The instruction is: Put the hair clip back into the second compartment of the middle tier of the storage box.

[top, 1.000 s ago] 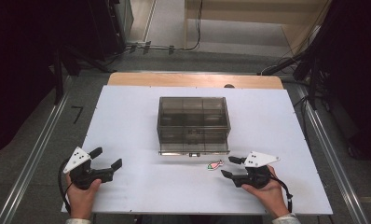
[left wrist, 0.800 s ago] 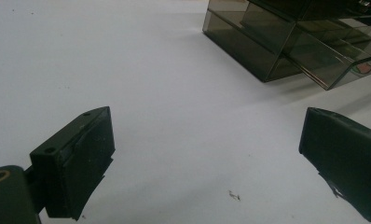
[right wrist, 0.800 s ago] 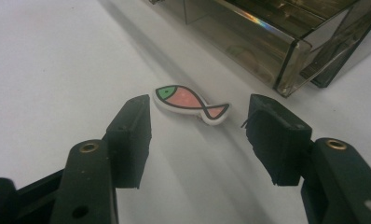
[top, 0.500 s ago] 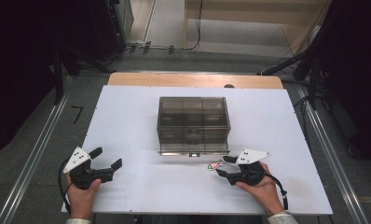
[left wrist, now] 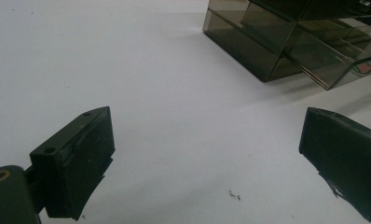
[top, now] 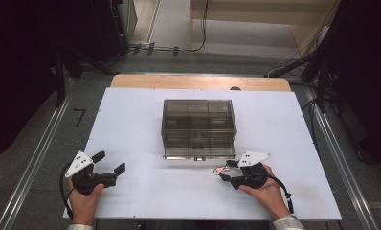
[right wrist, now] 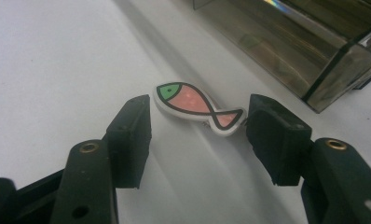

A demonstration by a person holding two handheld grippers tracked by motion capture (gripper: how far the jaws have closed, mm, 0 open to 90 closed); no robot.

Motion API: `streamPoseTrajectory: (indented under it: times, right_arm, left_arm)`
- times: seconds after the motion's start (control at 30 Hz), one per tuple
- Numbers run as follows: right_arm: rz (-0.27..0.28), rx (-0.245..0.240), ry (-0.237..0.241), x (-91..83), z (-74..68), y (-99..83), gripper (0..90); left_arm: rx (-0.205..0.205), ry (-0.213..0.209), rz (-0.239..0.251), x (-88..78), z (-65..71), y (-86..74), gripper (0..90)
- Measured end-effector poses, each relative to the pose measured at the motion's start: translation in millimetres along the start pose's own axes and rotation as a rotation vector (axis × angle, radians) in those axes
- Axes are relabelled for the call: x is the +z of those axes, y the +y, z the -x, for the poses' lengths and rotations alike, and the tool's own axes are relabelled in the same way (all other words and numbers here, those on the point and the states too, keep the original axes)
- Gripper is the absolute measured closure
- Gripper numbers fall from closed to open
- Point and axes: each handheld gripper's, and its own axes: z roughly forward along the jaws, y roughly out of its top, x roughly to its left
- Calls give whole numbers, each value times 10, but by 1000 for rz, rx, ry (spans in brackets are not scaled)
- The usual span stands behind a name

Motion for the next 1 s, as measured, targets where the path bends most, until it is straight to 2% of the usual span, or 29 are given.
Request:
streamPoseTrajectory:
  times: [0.7,1.0]
  right_arm:
    - [-17,-28,12,61,12,50,391]
    - [-16,-48,18,59,-6,49,444]
  left_arm:
    - [-2,2,-1,1,-2,0,38]
    - [-2,2,-1,0,-3,0,38]
